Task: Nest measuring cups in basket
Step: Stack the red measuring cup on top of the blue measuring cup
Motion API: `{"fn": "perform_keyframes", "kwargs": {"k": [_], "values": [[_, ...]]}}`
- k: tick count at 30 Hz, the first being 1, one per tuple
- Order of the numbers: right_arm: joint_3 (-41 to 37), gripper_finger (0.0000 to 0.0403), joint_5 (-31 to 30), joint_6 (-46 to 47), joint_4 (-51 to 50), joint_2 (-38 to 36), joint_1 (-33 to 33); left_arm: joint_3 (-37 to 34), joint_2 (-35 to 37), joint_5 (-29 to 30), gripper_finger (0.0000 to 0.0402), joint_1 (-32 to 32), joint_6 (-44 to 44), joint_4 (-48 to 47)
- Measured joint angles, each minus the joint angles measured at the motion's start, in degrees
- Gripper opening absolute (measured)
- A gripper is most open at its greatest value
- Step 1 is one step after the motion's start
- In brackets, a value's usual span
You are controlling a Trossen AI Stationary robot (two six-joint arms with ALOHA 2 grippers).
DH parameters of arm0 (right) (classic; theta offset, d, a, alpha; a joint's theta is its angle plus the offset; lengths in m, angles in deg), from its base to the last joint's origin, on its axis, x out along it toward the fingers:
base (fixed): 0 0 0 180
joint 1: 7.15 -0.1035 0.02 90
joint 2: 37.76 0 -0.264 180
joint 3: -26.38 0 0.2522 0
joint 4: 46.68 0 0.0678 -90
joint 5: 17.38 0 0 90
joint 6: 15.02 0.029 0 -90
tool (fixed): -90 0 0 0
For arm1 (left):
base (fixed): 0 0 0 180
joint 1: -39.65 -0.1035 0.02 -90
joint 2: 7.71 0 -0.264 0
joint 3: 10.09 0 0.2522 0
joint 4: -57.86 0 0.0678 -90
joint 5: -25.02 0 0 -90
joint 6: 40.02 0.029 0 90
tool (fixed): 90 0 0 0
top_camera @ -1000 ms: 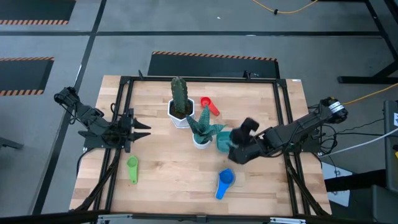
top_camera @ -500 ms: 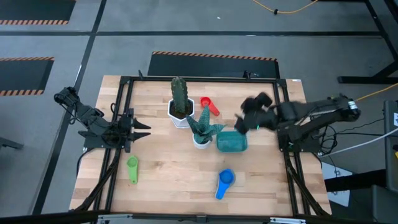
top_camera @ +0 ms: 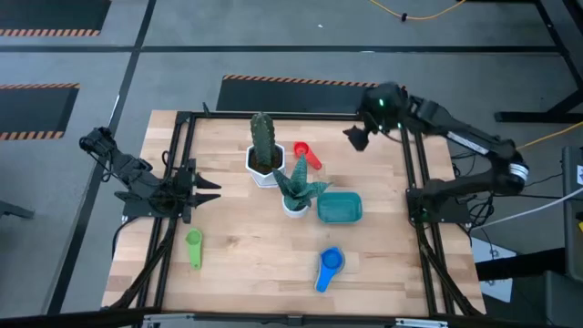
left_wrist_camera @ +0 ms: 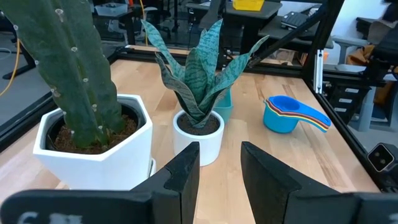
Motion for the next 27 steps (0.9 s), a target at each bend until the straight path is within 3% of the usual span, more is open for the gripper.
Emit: {"fn": "perform_keyframes", "kwargs": {"k": [5,7,12,19,27], "values": [[-0.01,0.032,20.09,-6.04,1.63,8.08,12.54,0.0,-0.01,-0.01,0.011,0.01,0.0,0.0],[-0.02,0.032,24.18,-6.69,3.24,11.86,15.68,0.0,0.0,0.0,0.011,0.0,0.0,0.0],[-0.04,0.032,25.95,-6.13,7.75,21.36,18.51,0.0,-0.01,0.0,0.011,0.0,0.0,0.0],[-0.07,0.032,34.0,-5.98,13.91,32.0,16.01,0.0,-0.02,0.0,0.011,0.0,0.0,0.0],[-0.09,0.032,30.93,-6.13,18.78,37.24,10.09,0.0,0.0,-0.02,0.011,0.02,0.0,0.0]]}}
